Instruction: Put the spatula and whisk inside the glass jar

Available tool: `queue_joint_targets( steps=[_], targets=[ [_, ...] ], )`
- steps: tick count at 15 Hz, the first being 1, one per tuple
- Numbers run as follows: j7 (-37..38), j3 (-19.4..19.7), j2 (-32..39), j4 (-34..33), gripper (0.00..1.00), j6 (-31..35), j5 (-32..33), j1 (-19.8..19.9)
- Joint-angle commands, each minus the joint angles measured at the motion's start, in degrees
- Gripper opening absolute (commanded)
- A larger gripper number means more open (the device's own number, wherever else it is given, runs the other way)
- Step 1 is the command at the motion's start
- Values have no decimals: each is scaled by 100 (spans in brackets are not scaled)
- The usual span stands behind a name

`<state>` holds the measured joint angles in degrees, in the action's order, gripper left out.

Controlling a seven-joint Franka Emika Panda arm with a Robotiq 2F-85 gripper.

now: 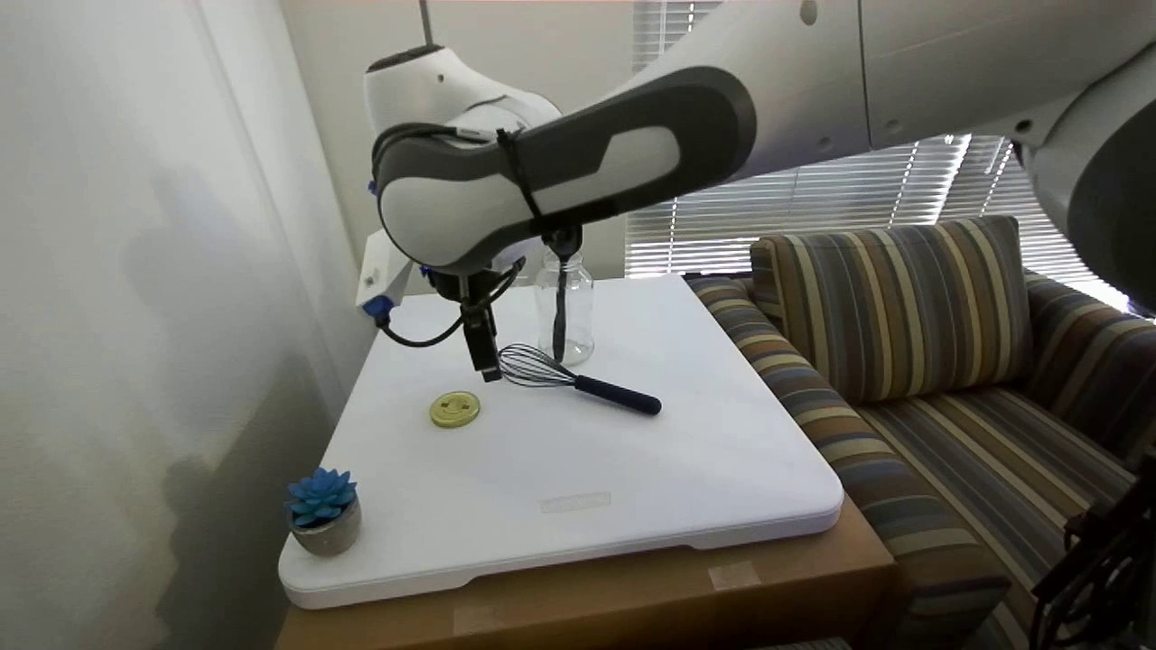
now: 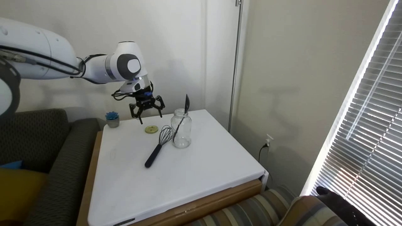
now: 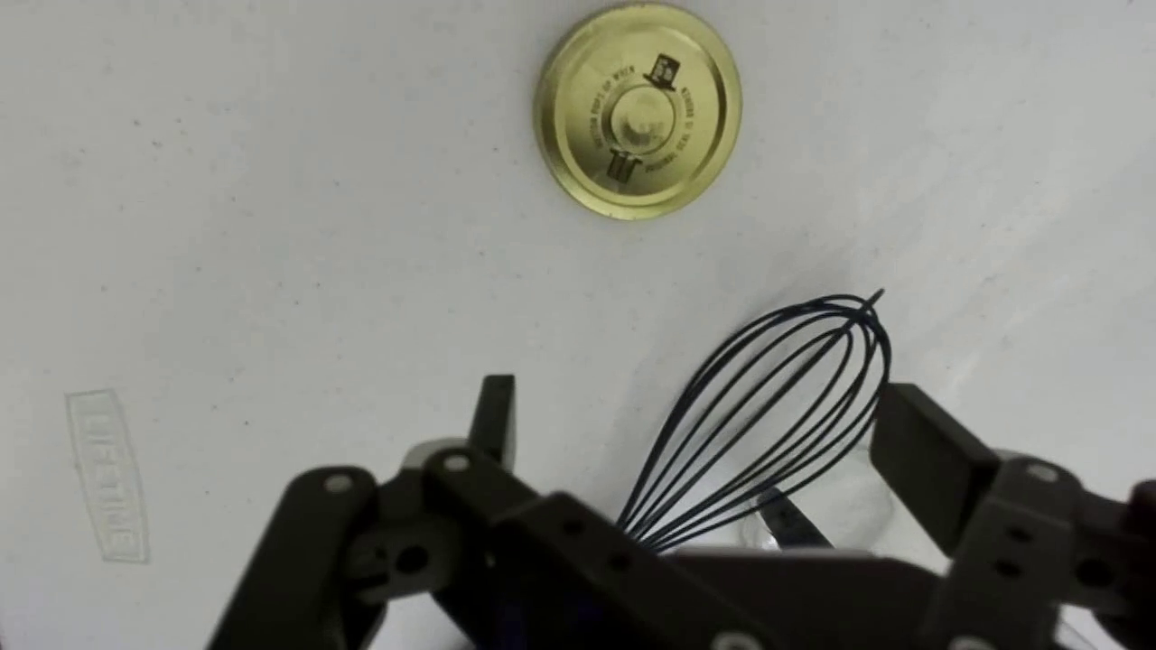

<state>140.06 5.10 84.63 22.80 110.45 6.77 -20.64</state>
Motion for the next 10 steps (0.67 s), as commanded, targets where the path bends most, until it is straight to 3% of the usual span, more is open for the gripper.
queue_joint_targets(
  steps=[1,6,7,10],
  targets=[
    [555,267,2,322,100,274,228,-126],
    [1092,510,8,621,100,543,555,-171],
    [924,988,9,616,100,558,90,-212],
    [924,1600,10,647,100,574,-410,-230]
  ],
)
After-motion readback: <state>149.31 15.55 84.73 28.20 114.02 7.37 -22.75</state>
